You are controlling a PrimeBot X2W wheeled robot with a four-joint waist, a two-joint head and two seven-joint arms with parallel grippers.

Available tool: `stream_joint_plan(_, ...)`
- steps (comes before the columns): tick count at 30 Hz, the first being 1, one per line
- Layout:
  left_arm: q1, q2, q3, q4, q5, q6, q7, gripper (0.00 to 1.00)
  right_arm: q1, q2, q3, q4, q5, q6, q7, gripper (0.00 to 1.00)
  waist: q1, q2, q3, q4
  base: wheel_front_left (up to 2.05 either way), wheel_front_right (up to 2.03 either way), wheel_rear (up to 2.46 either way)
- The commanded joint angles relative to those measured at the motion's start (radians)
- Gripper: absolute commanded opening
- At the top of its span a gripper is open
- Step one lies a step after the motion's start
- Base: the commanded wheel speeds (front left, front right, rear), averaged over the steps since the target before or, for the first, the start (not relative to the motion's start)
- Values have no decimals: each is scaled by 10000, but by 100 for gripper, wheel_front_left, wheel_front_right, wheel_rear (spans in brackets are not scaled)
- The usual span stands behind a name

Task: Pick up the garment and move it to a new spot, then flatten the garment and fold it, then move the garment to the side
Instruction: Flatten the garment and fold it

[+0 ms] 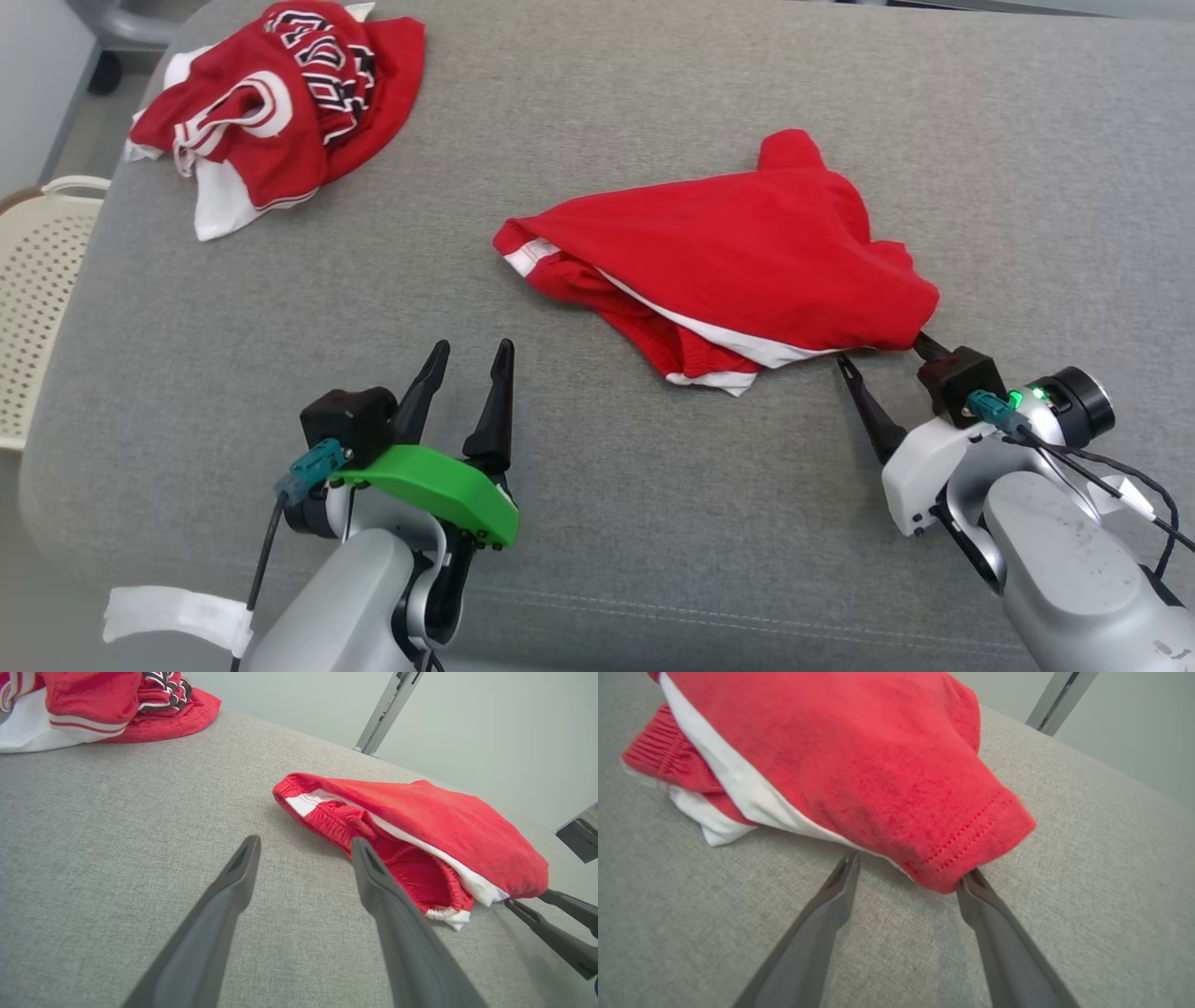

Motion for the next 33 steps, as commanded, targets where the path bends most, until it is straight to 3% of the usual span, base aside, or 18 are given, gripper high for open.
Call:
stream_joint_plan(1, 165, -12, 36, -124, 120, 93, 1, 100, -136, -57, 121, 161, 3, -3, -63, 100, 0, 0, -23, 270, 0, 0, 0)
stream_joint_plan(4, 351, 20, 106, -431, 238, 185, 0, 100, -411, -115, 499, 587, 142, -3, -197, 100, 0, 0, -46, 400, 0, 0, 0)
stream_joint_plan(5, 408, 43, 132, -511, 268, 201, 0, 100, -476, -121, 616, 708, 213, -3, -247, 63, 0, 0, -59, 418, 0, 0, 0)
stream_joint_plan(7, 501, 77, 206, -686, 301, 250, 0, 100, -547, -125, 857, 906, 344, -3, -308, 18, 0, 0, -105, 417, 0, 0, 0)
stream_joint_plan(8, 556, 101, 257, -772, 329, 272, 0, 100, -578, -132, 984, 977, 414, -3, -325, 0, 0, 0, -138, 391, 0, 0, 0)
stream_joint_plan(16, 904, 315, 549, -1153, 404, 400, -1, 100, -691, -253, 1775, -156, 2338, -3, -514, 0, 0, 0, -357, -238, 0, 0, 0)
stream_joint_plan(24, 1012, 394, 520, -1291, 379, 312, 51, 100, -861, -1527, 1893, -3145, 4799, -3, 670, 0, 0, 0, -609, -982, 0, 0, 0)
stream_joint_plan(33, 1131, 238, 435, -1152, 292, 250, 56, 100, -477, -2932, 676, -5915, 6021, -3, 2556, 0, 0, 0, -953, -1405, 0, 0, 0)
